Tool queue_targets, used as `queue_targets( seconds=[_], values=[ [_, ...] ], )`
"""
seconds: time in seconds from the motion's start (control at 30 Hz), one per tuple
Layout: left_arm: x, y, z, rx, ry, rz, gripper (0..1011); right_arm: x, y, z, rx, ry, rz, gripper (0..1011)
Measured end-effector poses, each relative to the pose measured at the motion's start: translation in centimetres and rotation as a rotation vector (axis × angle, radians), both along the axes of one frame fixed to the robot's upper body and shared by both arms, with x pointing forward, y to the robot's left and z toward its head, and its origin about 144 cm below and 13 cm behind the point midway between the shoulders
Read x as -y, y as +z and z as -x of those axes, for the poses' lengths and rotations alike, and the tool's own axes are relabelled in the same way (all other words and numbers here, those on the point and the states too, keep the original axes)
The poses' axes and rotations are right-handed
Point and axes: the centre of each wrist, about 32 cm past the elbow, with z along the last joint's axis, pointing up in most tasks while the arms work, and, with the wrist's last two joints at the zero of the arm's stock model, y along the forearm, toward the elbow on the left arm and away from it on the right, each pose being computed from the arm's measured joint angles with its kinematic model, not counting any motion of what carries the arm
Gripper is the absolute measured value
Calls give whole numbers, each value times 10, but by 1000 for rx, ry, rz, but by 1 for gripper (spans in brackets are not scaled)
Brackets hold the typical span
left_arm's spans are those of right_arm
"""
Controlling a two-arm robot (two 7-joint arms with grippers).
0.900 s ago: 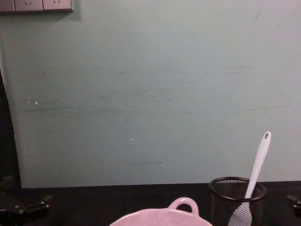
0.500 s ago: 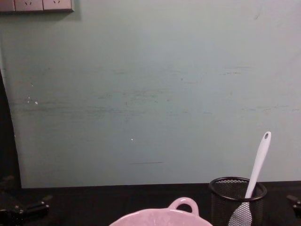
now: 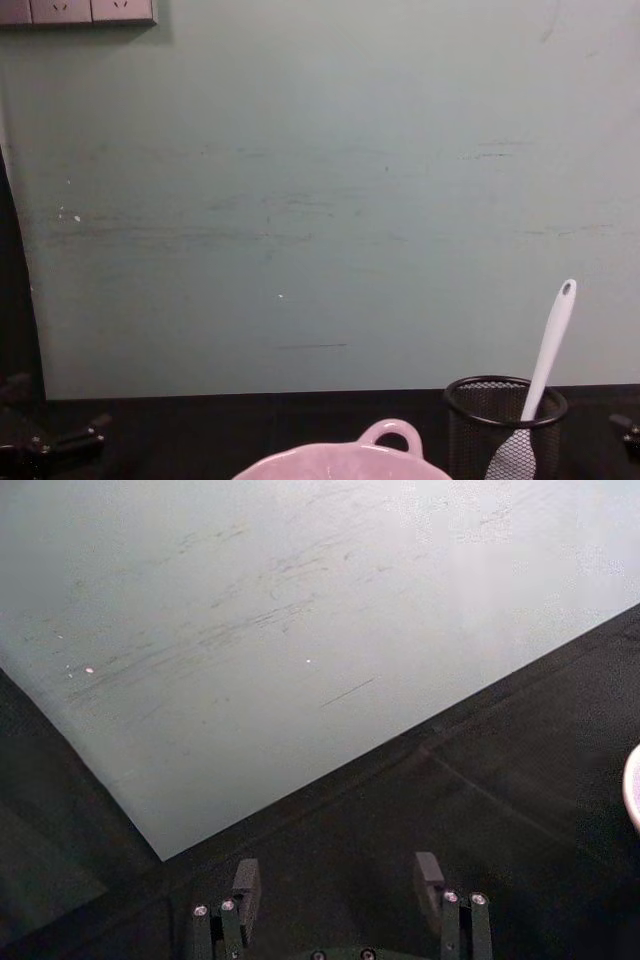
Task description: Use the one hand to pick up the spoon and stir the clear water in the bowl.
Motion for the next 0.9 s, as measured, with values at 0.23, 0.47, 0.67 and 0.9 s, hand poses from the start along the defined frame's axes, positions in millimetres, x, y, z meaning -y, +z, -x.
queue_targets(
  seconds=[0.23, 0.47, 0.67, 0.9],
  values=[
    [0, 0, 0, 0, 0, 0, 1011, 0, 0, 1, 5, 1, -1, 1003],
    [0, 0, 0, 0, 0, 0, 1011, 11, 13, 11, 19, 22, -91, 1002],
    [0, 0, 0, 0, 0, 0, 1011, 22, 29, 10, -87, 57, -263, 1003],
    [0, 0, 0, 0, 0, 0, 1011, 31, 47, -3, -270, 127, -506, 1002]
  ],
)
